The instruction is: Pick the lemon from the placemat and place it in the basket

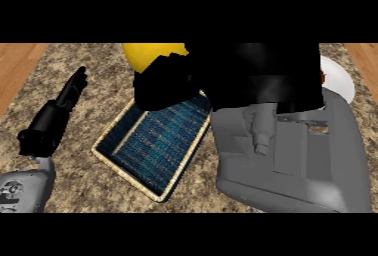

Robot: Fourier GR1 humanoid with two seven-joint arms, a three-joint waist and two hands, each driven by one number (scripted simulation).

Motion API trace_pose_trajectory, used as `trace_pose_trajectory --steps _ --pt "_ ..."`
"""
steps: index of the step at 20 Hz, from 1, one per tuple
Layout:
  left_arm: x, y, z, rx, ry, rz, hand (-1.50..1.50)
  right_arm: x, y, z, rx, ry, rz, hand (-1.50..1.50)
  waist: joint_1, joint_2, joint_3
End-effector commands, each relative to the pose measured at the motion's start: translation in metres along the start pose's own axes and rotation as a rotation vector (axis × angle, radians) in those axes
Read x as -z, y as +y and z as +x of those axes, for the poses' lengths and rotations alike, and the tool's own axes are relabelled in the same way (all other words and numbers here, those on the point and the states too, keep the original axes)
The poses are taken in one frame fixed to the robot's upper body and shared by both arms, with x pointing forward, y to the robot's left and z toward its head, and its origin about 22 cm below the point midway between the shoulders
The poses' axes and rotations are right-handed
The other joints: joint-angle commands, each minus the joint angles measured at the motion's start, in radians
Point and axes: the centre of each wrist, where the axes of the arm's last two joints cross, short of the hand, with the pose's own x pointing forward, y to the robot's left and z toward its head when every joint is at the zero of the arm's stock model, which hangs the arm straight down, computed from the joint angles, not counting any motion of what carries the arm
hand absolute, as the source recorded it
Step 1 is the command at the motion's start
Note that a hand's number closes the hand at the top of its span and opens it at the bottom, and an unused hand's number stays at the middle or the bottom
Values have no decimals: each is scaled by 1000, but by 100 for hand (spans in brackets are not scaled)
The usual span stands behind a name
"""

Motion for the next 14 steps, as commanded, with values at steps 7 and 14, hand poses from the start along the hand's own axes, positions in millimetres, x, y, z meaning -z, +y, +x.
trace_pose_trajectory --steps 7,14 --pt "-2 10 3 -12 -1 2 0 43 34 27 -47 298 207 150 -1 0 1" --pt "-8 10 -11 -4 22 21 0 44 57 45 -358 330 227 150 -32 -10 1"
